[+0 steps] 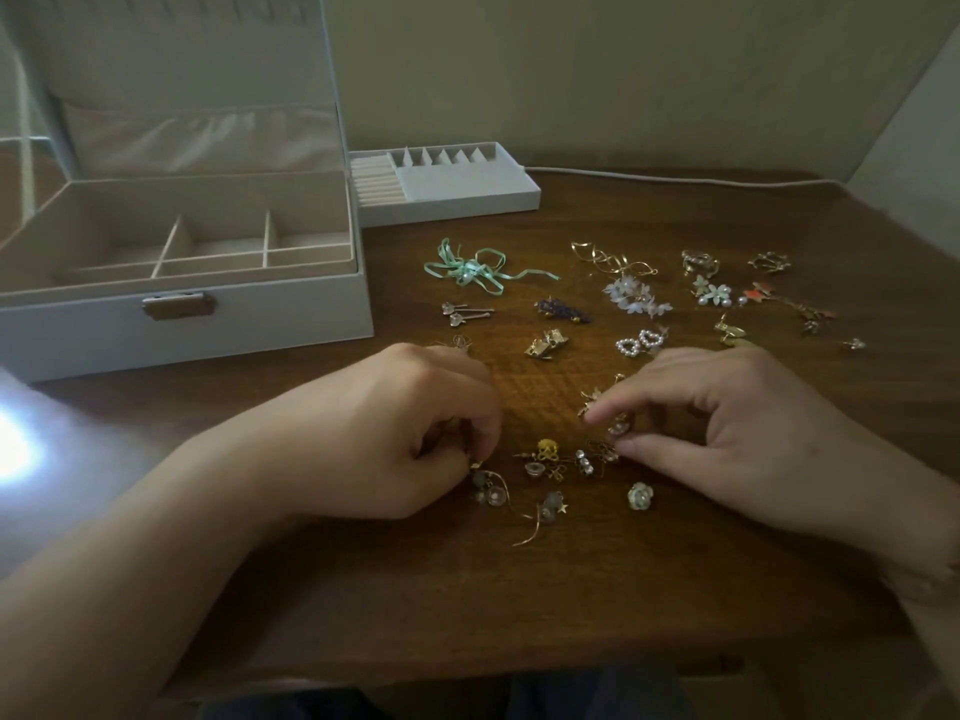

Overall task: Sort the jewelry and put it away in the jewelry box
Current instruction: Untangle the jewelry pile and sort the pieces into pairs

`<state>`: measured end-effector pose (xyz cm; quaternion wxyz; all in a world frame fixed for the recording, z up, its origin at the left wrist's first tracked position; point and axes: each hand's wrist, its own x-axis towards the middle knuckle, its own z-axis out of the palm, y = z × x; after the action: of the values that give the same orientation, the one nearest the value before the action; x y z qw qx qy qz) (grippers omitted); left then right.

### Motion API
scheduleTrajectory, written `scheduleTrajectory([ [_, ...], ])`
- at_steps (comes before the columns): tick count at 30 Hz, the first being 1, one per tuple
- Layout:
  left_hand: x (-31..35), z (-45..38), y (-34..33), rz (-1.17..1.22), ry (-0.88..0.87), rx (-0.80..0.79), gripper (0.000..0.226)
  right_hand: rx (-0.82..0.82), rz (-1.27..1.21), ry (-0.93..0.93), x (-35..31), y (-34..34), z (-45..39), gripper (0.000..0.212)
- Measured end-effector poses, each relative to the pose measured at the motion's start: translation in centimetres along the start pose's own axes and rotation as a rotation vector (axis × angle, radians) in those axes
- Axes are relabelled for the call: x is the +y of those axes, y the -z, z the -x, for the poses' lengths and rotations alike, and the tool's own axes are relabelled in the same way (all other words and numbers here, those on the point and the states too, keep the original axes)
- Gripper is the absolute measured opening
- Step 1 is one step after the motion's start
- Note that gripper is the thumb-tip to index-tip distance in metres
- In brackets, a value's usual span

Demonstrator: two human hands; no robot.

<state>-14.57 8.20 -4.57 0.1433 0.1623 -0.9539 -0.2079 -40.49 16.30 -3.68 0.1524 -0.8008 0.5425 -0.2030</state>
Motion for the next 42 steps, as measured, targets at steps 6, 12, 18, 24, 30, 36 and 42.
scheduleTrajectory([
  [6,-0.4,0.3,0.6,-0.006,0.026,0.163,0.023,0.053,-0.062,0.032,-0.2,0.2,0.6,0.026],
  [12,-1.0,0.3,0.8,-0.096,0.105,0.485,0.034,0.074,-0.079,0.063,-0.6,0.1,0.3,0.026],
  [18,-1.1,0.2,0.6,-0.114,0.100,0.459,0.035,-0.064,0.105,0.067,-1.7,-0.2,-1.8,0.025],
  [24,-1.1,0.1,0.4,-0.111,0.090,0.427,0.033,-0.137,0.254,0.104,-2.7,-1.0,-3.3,0.031],
  [30,-1.1,0.2,0.5,-0.112,0.078,0.399,0.032,-0.113,0.255,0.136,-3.0,-1.2,-3.4,0.023],
  [36,-1.1,0.2,0.4,-0.101,0.073,0.382,0.034,0.183,-0.124,0.008,0.9,2.9,-0.5,0.027],
  [42,-1.6,0.2,-0.1,-0.110,0.030,0.380,0.036,0.567,-0.178,-0.376,10.8,6.6,5.7,0.040],
])
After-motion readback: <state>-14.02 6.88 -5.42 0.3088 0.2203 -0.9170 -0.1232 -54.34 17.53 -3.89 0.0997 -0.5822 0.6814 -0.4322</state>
